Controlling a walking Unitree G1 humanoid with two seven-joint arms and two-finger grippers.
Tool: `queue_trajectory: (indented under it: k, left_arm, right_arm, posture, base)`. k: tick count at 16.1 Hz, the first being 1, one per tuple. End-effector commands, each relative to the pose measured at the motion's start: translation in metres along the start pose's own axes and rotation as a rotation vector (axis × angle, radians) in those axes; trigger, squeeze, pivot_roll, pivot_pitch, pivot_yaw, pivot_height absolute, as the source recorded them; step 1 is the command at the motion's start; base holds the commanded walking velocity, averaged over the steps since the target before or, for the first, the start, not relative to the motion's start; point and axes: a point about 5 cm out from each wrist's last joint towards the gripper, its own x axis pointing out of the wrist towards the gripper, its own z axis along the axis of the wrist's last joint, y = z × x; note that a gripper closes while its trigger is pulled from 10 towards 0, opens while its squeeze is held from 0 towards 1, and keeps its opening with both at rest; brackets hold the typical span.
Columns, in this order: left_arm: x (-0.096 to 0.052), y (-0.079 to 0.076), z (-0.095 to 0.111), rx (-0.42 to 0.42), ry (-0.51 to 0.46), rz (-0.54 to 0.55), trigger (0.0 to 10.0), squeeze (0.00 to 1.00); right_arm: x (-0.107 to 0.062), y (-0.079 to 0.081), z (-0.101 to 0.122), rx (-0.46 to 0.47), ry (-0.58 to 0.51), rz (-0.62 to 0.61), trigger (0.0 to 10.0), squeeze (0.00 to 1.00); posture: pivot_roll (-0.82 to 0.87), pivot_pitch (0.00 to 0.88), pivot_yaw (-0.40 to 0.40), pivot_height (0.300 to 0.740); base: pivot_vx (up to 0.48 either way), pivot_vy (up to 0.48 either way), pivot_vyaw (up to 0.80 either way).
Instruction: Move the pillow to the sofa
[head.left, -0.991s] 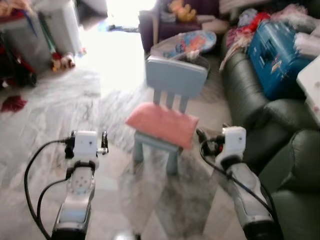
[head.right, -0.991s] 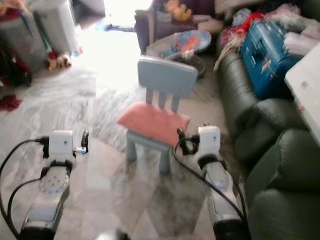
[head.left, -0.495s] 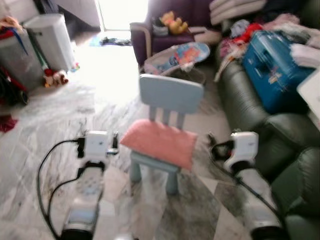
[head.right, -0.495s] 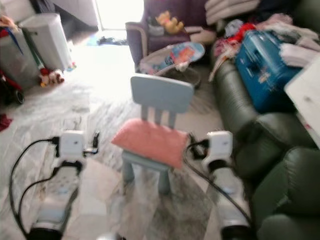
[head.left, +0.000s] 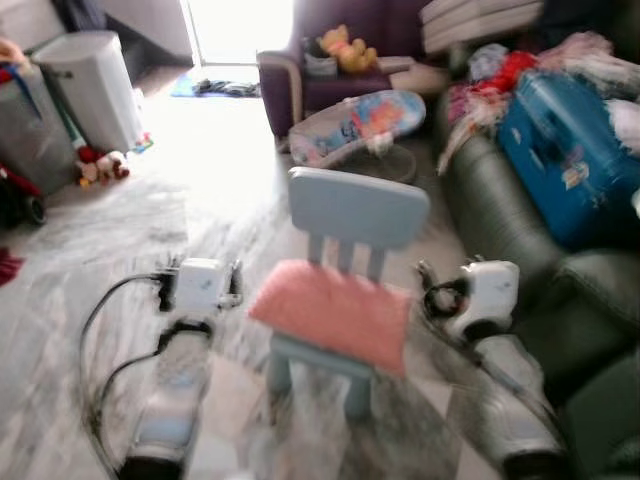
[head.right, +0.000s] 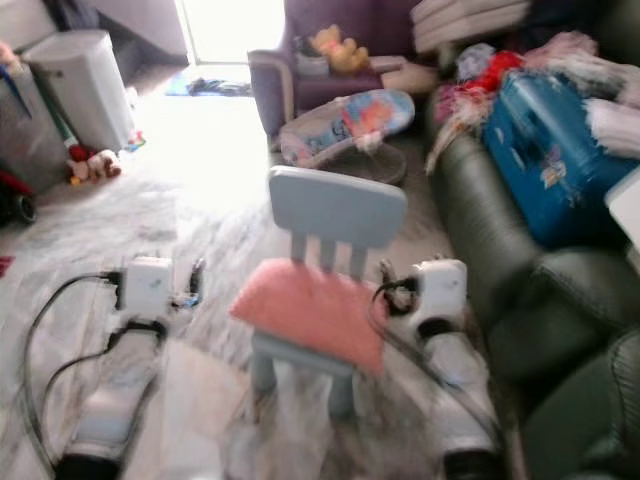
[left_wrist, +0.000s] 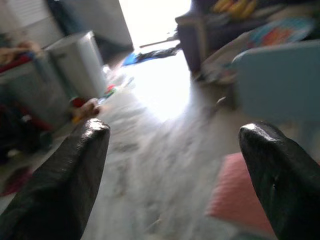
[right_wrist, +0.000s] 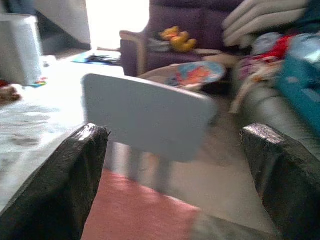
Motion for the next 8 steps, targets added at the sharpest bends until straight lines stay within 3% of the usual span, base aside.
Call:
queue_trajectory:
  k: [1, 7, 8]
  left_arm:
    - [0.0016, -0.0056, 0.0045, 0.002, -0.014, -0.018, 10.0, 0.0]
    - [0.0002, -0.0073, 0.0044, 0.005, -0.016, -0.027, 10.0, 0.0]
    - [-0.0001, -0.0085, 0.005, -0.033, -0.018, -0.026, 10.0, 0.0]
  right_arm:
    - [-0.0009, -0.0095, 0.0038, -0.017, -0.013, -0.022, 10.0, 0.0]
    - [-0.0014, -0.0077, 0.0033, -0.015, -0.012, -0.02, 10.0, 0.0]
    - [-0.001, -0.0076, 0.0029, -0.015, -0.01, -0.02, 10.0, 0.0]
  posture:
    - [-0.01, 0.0, -0.002, 0.74]
    - [-0.01, 0.0, -0.003, 0.74]
    - [-0.01, 0.0, -0.003, 0.74]
  base:
    - [0.48, 0.0, 0.0]
    - [0.48, 0.0, 0.0]
    - [0.48, 0.0, 0.0]
